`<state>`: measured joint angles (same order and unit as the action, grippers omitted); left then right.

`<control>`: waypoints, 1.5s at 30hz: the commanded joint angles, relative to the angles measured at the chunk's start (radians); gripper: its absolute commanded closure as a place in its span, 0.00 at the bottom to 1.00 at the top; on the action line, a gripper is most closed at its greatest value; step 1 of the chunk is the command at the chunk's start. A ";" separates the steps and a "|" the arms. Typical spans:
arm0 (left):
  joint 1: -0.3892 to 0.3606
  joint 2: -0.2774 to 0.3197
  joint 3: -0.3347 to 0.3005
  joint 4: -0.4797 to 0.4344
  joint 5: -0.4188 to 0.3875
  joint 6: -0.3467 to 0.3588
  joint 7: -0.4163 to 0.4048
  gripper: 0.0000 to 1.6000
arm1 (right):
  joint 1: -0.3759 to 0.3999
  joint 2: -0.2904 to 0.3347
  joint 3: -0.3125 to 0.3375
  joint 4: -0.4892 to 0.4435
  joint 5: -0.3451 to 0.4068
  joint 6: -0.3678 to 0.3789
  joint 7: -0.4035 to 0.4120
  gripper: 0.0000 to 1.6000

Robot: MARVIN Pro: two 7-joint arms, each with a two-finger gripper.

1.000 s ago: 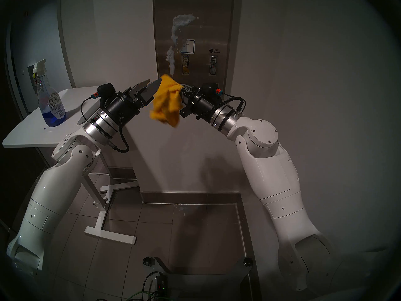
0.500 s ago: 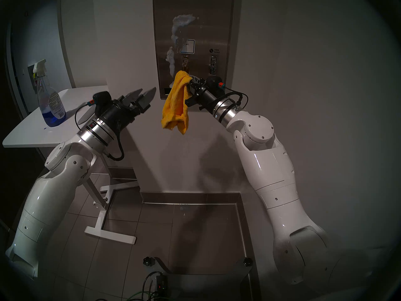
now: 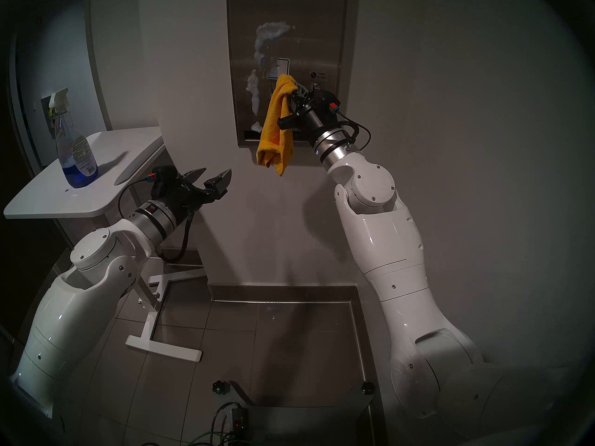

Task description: Pick up the cloth and wipe the surface

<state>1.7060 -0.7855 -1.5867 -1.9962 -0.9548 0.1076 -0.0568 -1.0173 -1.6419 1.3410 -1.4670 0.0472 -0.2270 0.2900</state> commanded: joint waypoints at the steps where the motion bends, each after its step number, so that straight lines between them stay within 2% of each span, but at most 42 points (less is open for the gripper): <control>1: -0.014 -0.015 -0.037 -0.067 0.061 0.023 0.128 0.00 | 0.025 -0.071 -0.021 -0.021 -0.030 -0.101 -0.070 1.00; 7: -0.018 -0.049 -0.032 -0.111 0.107 0.074 0.255 0.00 | 0.037 -0.108 -0.048 0.025 -0.078 -0.167 -0.135 1.00; 15: -0.028 -0.082 -0.006 -0.162 0.147 0.140 0.422 0.00 | 0.108 -0.160 -0.063 0.142 -0.114 -0.206 -0.206 1.00; 20: -0.038 -0.095 0.009 -0.177 0.160 0.169 0.485 0.00 | 0.140 -0.181 -0.055 0.199 -0.123 -0.218 -0.225 1.00; 24: -0.045 -0.102 0.019 -0.185 0.166 0.188 0.522 0.00 | 0.165 -0.198 -0.045 0.244 -0.131 -0.222 -0.234 1.00; 26: -0.048 -0.107 0.024 -0.189 0.169 0.197 0.539 0.00 | 0.201 -0.200 -0.048 0.287 -0.130 -0.226 -0.236 1.00; 27: -0.050 -0.108 0.025 -0.190 0.169 0.200 0.544 0.00 | 0.169 -0.214 -0.038 0.260 -0.141 -0.223 -0.234 1.00; 28: -0.051 -0.110 0.027 -0.191 0.170 0.204 0.551 0.00 | 0.214 -0.208 -0.047 0.305 -0.135 -0.229 -0.239 1.00; 29: -0.053 -0.111 0.029 -0.192 0.171 0.207 0.556 0.00 | 0.188 -0.221 -0.036 0.283 -0.142 -0.225 -0.237 1.00; 30: -0.054 -0.113 0.030 -0.193 0.172 0.210 0.562 0.00 | 0.225 -0.217 -0.042 0.318 -0.135 -0.231 -0.240 1.00; 31: -0.055 -0.114 0.031 -0.194 0.173 0.213 0.566 0.00 | 0.197 -0.230 -0.031 0.292 -0.144 -0.228 -0.241 1.00; 33: -0.058 -0.117 0.034 -0.196 0.174 0.220 0.575 0.00 | 0.234 -0.230 -0.030 0.328 -0.143 -0.232 -0.248 1.00; 34: -0.059 -0.118 0.035 -0.196 0.175 0.223 0.578 0.00 | 0.219 -0.240 -0.021 0.313 -0.149 -0.228 -0.250 1.00; 45: -0.070 -0.131 0.045 -0.201 0.180 0.243 0.612 0.00 | 0.299 -0.283 -0.003 0.404 -0.170 -0.224 -0.259 1.00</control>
<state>1.6751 -0.9160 -1.5348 -2.1656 -0.7859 0.3557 0.5449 -0.8254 -1.8739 1.3356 -1.0830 -0.1100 -0.4431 0.0319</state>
